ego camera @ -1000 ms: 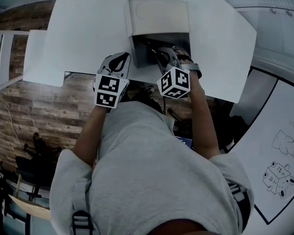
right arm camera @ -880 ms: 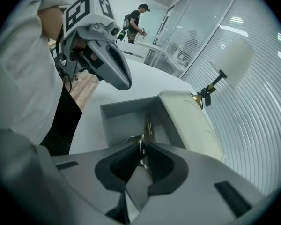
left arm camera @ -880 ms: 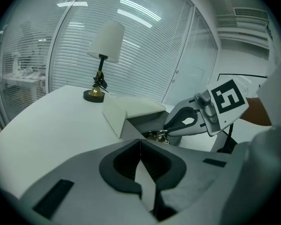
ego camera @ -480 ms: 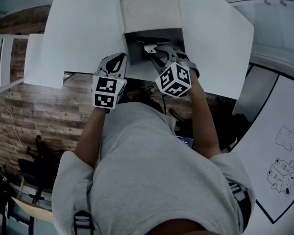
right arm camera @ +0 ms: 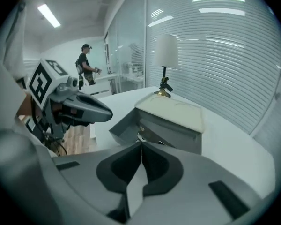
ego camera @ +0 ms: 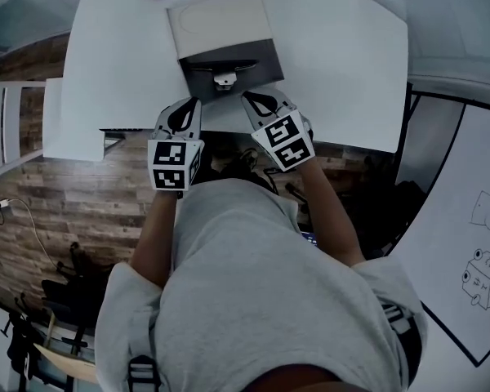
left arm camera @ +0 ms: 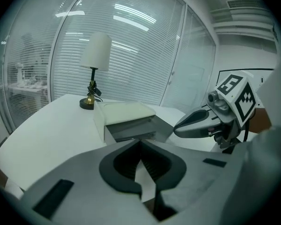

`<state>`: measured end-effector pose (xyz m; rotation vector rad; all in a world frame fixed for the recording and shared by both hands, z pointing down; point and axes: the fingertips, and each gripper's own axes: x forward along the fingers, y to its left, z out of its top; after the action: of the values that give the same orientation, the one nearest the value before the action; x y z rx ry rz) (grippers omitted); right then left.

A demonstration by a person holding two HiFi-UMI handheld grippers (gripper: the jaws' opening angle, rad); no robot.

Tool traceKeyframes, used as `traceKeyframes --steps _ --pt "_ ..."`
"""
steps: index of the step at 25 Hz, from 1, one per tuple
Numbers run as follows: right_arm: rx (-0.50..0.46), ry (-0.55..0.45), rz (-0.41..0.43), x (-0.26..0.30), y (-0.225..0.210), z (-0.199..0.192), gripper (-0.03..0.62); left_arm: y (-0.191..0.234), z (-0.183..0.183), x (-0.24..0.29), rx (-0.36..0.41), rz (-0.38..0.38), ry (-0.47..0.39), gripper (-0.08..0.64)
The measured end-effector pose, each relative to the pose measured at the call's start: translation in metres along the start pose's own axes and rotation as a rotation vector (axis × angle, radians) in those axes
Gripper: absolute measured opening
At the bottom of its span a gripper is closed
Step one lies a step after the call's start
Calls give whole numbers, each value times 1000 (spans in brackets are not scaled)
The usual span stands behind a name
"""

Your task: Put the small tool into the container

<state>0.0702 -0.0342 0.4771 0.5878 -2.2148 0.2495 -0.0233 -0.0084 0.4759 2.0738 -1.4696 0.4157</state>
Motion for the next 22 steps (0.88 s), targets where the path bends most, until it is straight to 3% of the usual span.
traceKeyframes --steps 3,15,22 --pt "96 -51 -8 -14 -6 -9 26 -14 0 1 6 22 -2 25" --pt "141 -276 -113 -76 -19 -27 26 -77 3 -3 21 45 -43 25" --pt "155 -421 -175 -121 -37 -7 26 -105 39 -15 48 50 -145 25"
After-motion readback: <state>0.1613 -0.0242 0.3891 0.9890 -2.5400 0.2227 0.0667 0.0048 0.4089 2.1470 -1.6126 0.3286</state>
